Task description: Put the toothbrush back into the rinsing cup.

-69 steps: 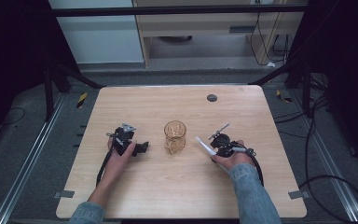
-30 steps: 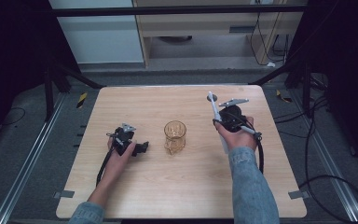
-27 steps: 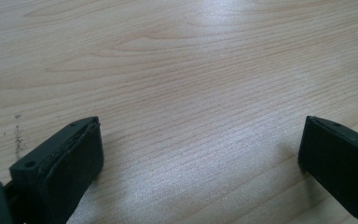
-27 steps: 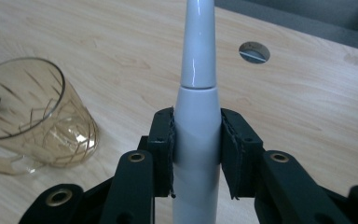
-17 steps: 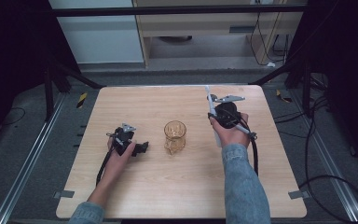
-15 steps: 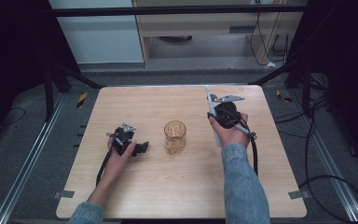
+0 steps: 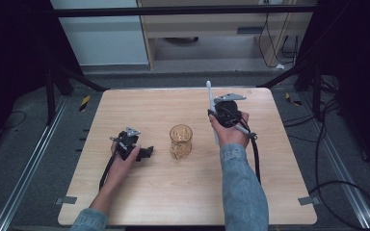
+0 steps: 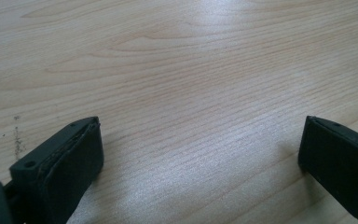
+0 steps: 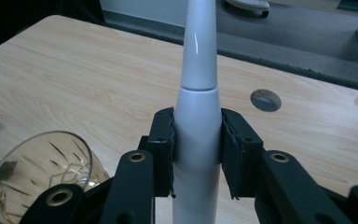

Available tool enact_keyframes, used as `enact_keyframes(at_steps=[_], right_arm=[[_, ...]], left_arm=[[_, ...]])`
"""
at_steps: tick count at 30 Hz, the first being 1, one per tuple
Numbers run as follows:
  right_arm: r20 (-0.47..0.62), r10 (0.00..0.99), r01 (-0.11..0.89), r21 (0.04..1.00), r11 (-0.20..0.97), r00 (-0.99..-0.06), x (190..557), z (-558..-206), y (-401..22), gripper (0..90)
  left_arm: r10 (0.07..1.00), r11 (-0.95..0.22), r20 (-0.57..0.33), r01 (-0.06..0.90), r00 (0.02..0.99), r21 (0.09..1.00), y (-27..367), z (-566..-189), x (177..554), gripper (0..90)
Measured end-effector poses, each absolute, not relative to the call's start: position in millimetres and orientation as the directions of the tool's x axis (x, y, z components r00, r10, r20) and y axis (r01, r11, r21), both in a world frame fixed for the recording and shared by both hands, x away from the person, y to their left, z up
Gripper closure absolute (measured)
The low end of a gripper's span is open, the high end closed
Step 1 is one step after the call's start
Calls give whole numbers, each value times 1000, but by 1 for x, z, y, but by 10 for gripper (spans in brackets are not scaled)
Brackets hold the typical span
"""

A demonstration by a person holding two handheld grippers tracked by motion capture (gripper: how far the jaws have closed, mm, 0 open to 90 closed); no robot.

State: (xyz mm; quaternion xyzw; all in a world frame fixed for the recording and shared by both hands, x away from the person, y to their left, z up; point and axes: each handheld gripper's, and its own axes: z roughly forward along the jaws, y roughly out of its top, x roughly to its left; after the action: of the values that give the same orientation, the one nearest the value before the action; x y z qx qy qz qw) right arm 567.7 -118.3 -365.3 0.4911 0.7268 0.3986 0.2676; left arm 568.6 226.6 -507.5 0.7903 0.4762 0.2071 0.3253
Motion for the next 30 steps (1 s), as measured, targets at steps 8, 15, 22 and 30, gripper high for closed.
enact_keyframes(at_steps=[8, 15, 22, 30], right_arm=[[-5, 922, 457, 867, 197, -388, 574, -347, -105, 673], [-3, 922, 425, 887, 181, -388, 573, -336, -102, 673], [-15, 935, 388, 907, 161, -355, 569, -326, -104, 673], [-22, 935, 370, 915, 161, -354, 567, -319, -103, 673]], left_arm=[[887, -335, 17, 618, 462, 711, 227, -508, 569, 0], [887, -335, 17, 618, 462, 711, 227, -508, 569, 0], [887, -336, 18, 618, 462, 711, 227, -507, 569, 0], [887, -337, 18, 618, 462, 710, 227, -507, 569, 0]])
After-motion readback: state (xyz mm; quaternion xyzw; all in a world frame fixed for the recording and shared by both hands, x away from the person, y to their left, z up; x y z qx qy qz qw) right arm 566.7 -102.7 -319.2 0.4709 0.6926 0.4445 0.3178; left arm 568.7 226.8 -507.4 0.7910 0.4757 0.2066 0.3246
